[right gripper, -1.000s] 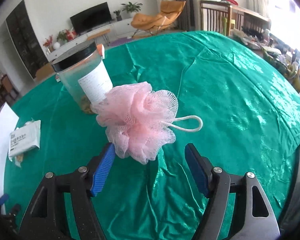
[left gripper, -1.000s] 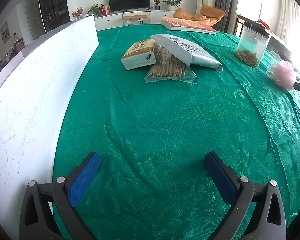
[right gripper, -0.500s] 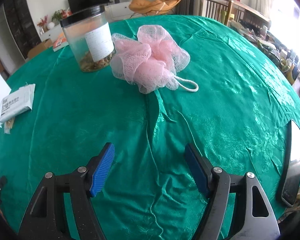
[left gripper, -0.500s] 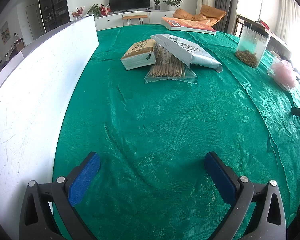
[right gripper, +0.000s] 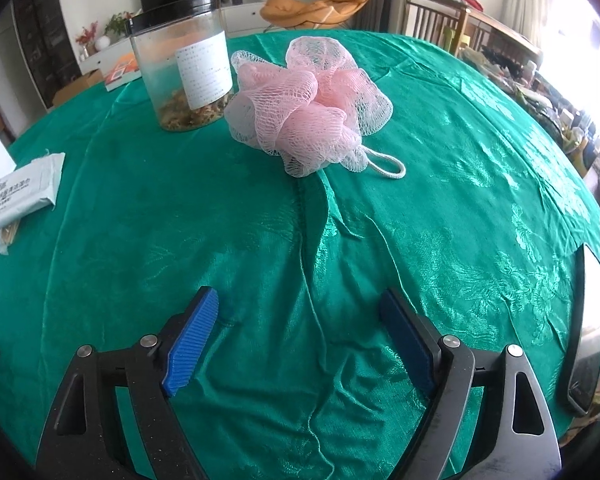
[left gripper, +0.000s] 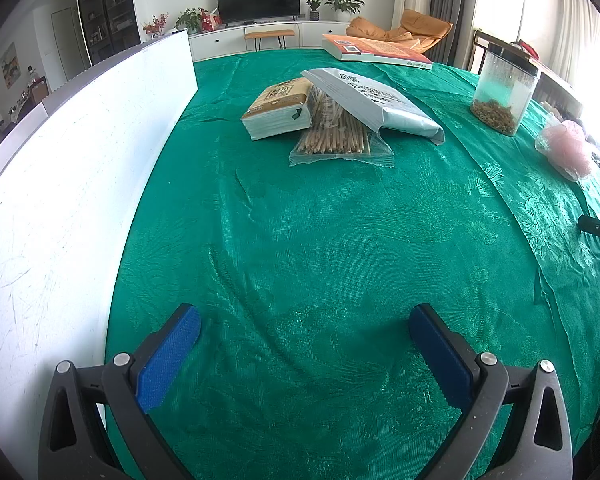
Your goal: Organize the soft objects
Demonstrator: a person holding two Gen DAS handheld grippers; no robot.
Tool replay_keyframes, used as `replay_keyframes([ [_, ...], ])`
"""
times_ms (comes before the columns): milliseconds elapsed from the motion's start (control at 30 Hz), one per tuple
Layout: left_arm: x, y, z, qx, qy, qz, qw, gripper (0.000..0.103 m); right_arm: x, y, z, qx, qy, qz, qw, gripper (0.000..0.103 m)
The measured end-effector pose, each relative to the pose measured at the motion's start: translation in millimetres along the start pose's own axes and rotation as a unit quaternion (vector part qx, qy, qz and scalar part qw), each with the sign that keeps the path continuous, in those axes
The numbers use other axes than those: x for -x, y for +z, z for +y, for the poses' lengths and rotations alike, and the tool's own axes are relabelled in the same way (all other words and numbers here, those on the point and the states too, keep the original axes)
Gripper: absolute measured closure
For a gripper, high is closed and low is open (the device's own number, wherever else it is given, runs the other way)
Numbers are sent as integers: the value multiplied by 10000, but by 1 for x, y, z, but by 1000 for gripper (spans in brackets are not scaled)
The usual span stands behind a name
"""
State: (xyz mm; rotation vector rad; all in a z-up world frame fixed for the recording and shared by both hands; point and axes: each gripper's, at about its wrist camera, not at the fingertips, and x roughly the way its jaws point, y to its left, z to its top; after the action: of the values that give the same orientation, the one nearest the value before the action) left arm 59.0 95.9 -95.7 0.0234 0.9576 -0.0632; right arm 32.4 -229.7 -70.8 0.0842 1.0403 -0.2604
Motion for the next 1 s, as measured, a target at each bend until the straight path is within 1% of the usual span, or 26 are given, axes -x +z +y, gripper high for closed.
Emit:
replay_keyframes([
  [1000, 0, 0, 0, 0, 0, 0, 10000, 0, 1, -1, 1, 2, -20, -102, 9999, 17],
])
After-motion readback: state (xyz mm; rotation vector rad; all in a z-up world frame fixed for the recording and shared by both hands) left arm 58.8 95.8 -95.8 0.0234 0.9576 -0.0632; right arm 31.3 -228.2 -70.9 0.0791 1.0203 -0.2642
